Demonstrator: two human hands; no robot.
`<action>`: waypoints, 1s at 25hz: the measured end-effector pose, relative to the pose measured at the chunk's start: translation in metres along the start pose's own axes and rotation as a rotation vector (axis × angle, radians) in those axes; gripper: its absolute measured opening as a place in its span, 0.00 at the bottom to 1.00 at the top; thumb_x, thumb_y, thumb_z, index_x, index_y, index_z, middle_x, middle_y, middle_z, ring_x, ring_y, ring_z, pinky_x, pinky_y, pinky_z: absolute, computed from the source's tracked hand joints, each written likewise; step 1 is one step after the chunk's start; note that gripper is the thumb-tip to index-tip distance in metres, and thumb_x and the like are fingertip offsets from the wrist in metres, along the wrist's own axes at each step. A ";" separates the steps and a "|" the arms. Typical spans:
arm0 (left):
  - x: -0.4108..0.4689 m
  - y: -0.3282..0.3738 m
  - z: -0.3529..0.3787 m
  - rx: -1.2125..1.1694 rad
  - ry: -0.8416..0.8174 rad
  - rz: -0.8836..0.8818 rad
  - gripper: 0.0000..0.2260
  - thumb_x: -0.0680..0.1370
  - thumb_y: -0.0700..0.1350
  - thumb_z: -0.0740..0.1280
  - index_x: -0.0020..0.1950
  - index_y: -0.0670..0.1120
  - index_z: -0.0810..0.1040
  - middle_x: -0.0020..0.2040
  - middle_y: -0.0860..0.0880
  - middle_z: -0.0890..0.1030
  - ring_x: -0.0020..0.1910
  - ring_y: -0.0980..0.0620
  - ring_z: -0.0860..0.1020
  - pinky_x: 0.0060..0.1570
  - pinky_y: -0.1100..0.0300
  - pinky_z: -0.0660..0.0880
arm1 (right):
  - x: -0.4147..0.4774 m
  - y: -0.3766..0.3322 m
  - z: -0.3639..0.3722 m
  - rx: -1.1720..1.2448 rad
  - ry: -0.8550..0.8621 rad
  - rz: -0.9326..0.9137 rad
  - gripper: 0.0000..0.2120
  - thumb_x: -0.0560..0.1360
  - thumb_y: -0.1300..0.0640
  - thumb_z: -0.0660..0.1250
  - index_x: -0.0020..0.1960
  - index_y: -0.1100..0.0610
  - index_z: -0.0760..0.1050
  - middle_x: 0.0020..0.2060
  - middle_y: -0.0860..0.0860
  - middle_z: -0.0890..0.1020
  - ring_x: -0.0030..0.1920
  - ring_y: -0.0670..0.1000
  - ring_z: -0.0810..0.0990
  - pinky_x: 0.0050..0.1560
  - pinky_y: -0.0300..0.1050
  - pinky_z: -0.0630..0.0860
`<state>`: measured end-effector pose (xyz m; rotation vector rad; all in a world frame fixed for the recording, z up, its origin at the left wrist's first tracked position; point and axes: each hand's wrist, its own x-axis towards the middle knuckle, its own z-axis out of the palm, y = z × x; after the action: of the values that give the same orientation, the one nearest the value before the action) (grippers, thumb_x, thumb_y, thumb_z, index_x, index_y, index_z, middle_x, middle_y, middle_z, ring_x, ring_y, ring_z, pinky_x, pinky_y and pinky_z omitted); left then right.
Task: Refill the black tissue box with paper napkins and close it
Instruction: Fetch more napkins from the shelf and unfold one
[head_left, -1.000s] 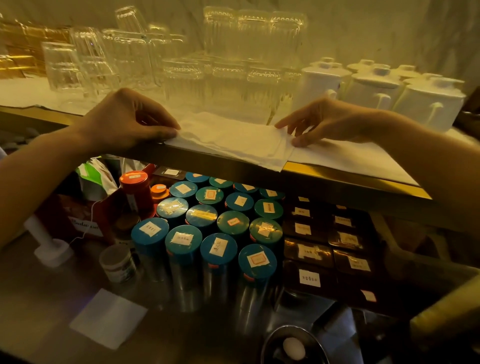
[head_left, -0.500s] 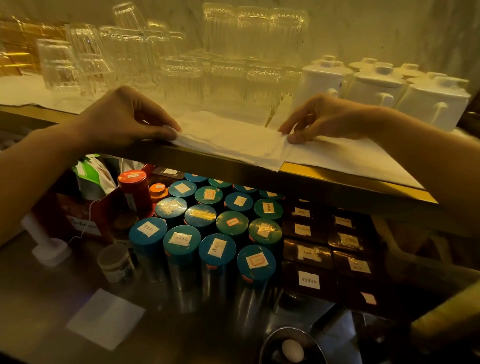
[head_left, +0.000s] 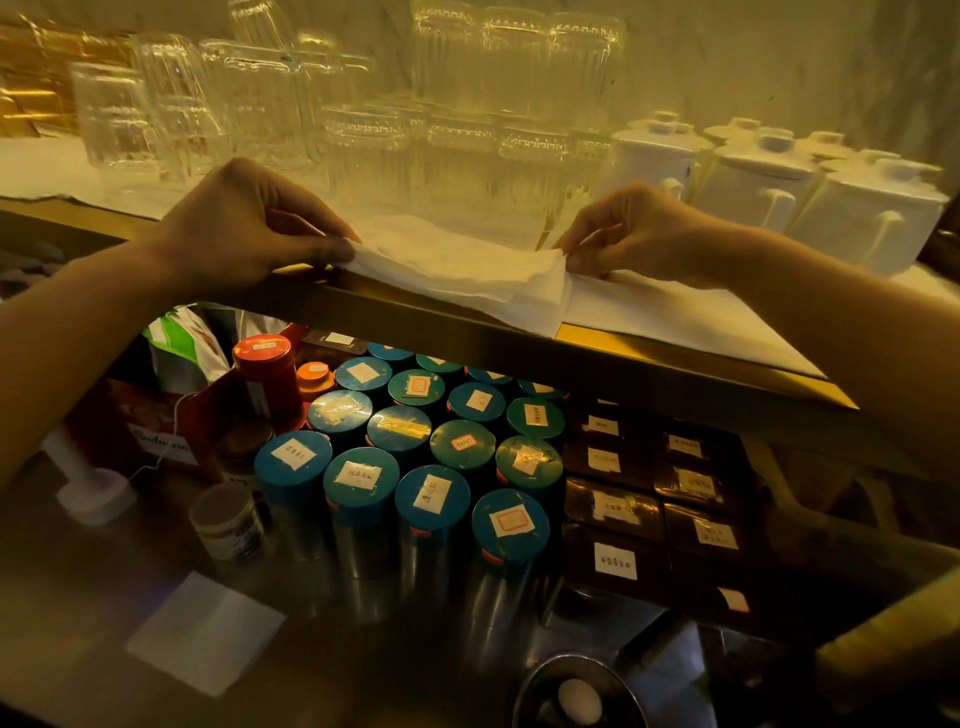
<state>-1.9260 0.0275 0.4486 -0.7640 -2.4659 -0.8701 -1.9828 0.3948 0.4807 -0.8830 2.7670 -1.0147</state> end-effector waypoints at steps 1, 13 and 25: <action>0.000 0.001 0.000 0.001 -0.001 -0.001 0.10 0.71 0.49 0.71 0.51 0.52 0.82 0.44 0.61 0.81 0.42 0.67 0.81 0.42 0.76 0.74 | 0.000 -0.001 0.001 0.007 0.005 -0.012 0.10 0.72 0.66 0.70 0.45 0.52 0.81 0.43 0.47 0.83 0.42 0.42 0.83 0.48 0.37 0.81; 0.003 0.005 0.003 0.020 0.086 -0.016 0.09 0.74 0.42 0.71 0.54 0.48 0.82 0.46 0.59 0.81 0.43 0.63 0.82 0.42 0.72 0.78 | 0.002 -0.005 0.011 -0.063 0.052 -0.032 0.08 0.74 0.63 0.70 0.49 0.52 0.82 0.47 0.55 0.83 0.42 0.47 0.81 0.47 0.41 0.81; 0.006 -0.001 0.003 -0.112 0.172 -0.044 0.11 0.74 0.42 0.71 0.56 0.46 0.82 0.46 0.54 0.83 0.43 0.60 0.84 0.45 0.70 0.78 | -0.003 -0.011 0.016 0.068 0.219 -0.108 0.08 0.75 0.65 0.68 0.53 0.62 0.80 0.46 0.55 0.82 0.44 0.53 0.84 0.46 0.43 0.82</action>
<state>-1.9317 0.0308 0.4492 -0.6446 -2.3061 -1.0526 -1.9710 0.3801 0.4746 -0.9759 2.8654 -1.2874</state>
